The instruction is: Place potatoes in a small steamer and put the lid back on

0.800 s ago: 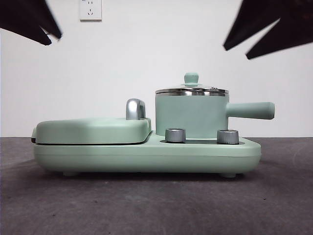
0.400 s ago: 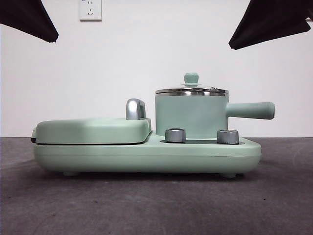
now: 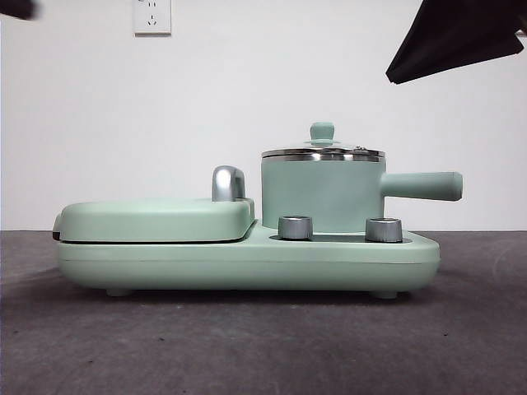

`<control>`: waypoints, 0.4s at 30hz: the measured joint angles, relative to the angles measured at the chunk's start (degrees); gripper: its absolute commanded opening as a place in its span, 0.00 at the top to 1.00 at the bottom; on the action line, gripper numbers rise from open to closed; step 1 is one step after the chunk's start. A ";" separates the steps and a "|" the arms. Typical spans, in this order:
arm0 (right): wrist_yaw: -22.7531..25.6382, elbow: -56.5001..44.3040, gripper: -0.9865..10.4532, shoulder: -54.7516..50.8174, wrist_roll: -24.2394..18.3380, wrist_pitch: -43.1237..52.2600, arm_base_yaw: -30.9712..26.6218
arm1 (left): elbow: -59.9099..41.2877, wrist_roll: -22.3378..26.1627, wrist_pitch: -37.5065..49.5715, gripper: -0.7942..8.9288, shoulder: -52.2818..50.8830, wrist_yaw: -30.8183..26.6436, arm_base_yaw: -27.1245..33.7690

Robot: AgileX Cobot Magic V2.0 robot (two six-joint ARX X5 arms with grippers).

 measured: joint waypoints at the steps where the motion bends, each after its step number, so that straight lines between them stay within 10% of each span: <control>1: -0.02 0.00 0.89 0.00 0.00 0.00 0.00 | -3.48 -0.20 2.40 0.90 -4.04 -0.09 3.26; 12: 0.00 0.00 0.89 0.00 0.00 0.00 -0.02 | -29.94 -2.58 3.21 0.90 -27.93 -0.37 17.55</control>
